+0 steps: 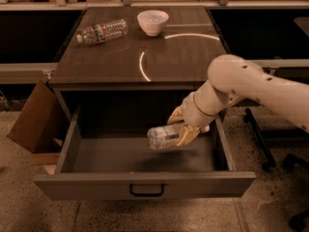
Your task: Pick blue plastic bottle from top drawer and place on counter
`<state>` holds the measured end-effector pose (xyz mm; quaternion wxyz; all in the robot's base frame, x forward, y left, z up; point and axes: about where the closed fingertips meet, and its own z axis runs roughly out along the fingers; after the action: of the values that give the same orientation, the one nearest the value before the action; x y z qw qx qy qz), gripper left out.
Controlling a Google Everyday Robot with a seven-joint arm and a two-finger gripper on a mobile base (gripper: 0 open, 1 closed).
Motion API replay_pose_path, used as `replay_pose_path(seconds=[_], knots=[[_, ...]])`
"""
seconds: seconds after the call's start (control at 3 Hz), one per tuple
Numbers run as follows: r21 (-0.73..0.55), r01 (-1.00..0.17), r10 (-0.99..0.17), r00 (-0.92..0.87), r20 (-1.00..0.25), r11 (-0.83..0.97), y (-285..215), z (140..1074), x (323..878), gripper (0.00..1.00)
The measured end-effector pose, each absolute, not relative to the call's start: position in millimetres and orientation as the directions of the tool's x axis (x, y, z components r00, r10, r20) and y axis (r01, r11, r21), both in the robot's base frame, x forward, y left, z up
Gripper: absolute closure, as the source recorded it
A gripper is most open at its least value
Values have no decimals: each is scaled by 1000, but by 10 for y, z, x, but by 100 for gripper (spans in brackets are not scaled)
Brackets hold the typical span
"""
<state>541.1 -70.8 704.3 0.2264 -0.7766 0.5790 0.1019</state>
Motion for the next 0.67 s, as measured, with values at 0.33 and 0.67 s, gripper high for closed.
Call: replay_pose_path(seconds=[0.33,0.67], knots=[[-317,-932,-850,304,-430,-173,-1036,7639,5443,100],[-317,-932,-850,304,-430,-173,-1036,7640,5443,100]])
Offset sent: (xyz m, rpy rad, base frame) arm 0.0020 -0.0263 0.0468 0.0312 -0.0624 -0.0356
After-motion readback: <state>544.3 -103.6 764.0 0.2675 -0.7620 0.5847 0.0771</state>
